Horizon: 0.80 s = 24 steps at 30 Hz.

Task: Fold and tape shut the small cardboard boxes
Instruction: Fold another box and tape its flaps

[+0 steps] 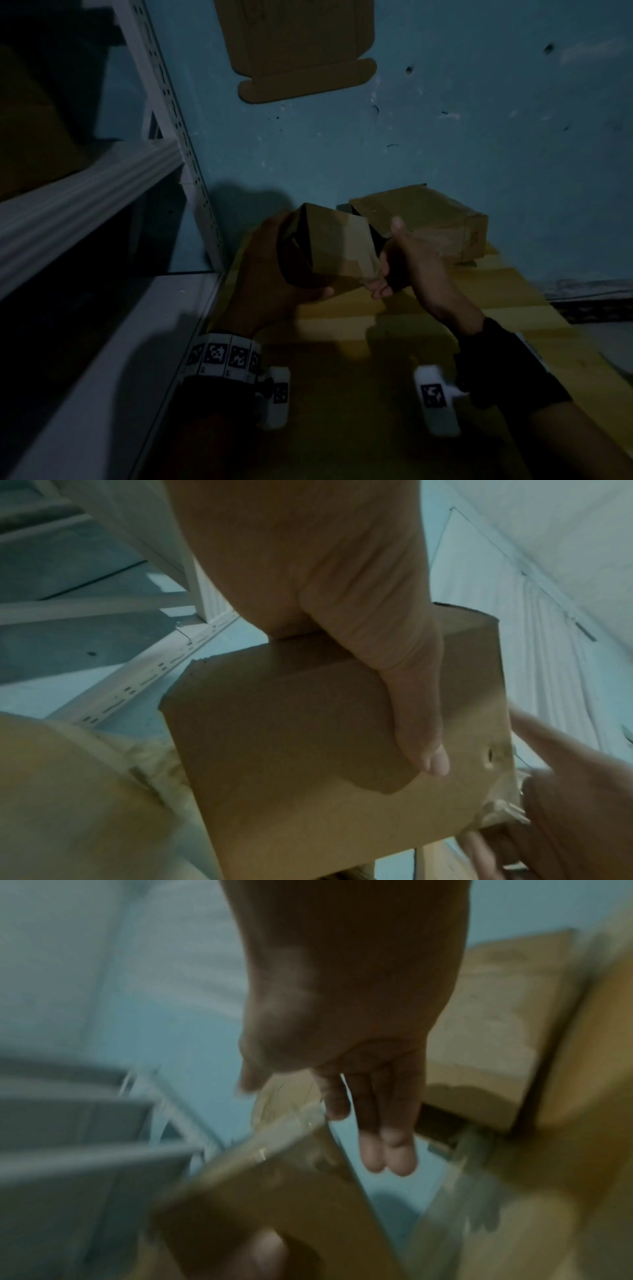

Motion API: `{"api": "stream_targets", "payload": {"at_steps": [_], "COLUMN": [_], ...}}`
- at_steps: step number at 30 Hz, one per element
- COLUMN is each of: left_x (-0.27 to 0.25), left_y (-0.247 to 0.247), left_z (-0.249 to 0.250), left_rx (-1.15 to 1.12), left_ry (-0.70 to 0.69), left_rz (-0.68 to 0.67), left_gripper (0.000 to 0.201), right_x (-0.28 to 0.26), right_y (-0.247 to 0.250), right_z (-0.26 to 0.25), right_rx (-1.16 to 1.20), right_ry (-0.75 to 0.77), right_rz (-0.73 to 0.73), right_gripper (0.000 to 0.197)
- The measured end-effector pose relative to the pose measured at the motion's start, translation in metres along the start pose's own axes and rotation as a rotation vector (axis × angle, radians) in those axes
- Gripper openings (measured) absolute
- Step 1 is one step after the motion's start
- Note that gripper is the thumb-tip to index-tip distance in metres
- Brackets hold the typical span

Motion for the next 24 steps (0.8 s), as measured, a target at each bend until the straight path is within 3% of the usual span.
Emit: {"api": "stream_targets", "payload": {"at_steps": [4,13,20,24], "left_x": [0.000,0.000,-0.001,0.002], "left_y": [-0.007,-0.004,-0.003,-0.001], "left_z": [0.004,0.004,0.006,0.005], "left_rx": [0.013,-0.027,-0.097,-0.112], "left_ry": [-0.009,0.025,0.043,0.036], "left_rz": [-0.018,-0.029,-0.055,-0.113], "left_gripper": [0.120,0.121,0.128,0.121], "right_x": [0.002,0.002,-0.005,-0.010], "right_y": [-0.007,-0.004,-0.005,-0.010], "right_z": [0.000,-0.016,-0.019,-0.007], "right_rx": [-0.346,-0.513,-0.340,-0.170], "right_ry": [0.090,0.213,0.269,0.119], "right_rz": [-0.036,0.010,0.021,-0.071], "right_gripper": [0.065,0.050,0.049,0.047]}}
Point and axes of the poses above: each hand's wrist, its own x-axis towards the middle knuckle, its own y-axis out of the back of the hand, z = x × y, the point moved 10 cm from there along x, towards the middle knuckle, and after that the axes turned 5 degrees about -x, right-handed, at the moved point
